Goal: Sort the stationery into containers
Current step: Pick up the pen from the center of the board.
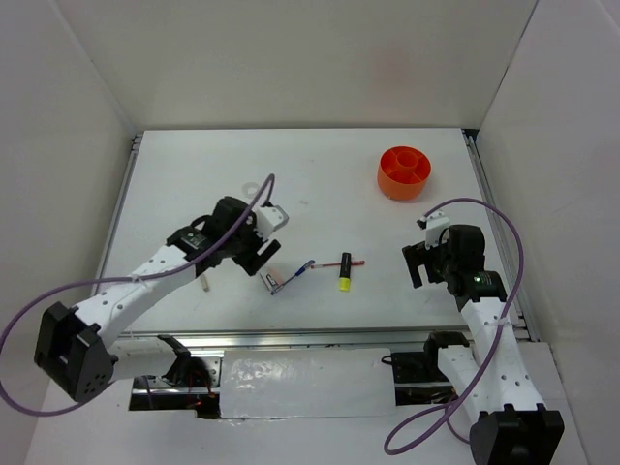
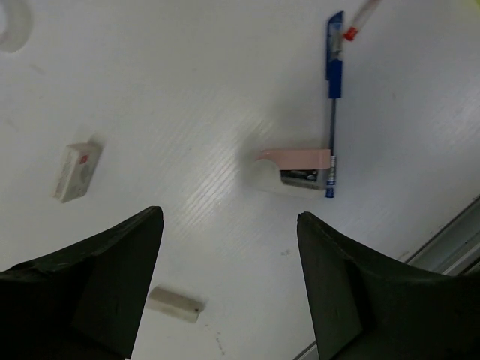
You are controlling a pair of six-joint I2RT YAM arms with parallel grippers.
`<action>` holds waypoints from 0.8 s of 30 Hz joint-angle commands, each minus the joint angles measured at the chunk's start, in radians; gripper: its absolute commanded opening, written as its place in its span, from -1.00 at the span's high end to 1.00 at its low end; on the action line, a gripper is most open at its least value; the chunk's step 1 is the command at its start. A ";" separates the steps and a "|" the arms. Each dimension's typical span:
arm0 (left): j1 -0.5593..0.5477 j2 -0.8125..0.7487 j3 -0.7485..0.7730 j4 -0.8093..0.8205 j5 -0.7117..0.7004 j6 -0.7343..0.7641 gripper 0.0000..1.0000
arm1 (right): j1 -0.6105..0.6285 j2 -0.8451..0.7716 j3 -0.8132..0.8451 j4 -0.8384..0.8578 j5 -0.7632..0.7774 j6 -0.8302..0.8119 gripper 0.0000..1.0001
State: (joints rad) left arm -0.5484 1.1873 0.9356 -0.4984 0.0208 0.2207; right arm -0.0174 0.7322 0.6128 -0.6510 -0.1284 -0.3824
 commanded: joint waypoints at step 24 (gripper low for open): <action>-0.308 0.526 0.186 0.147 -0.050 -0.249 -0.34 | -0.018 0.059 0.068 0.017 -0.042 0.053 -1.00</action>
State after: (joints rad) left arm -0.8444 1.6817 1.0763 -0.3756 -0.0723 0.0196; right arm -0.0307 0.7883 0.6342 -0.6495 -0.1642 -0.3367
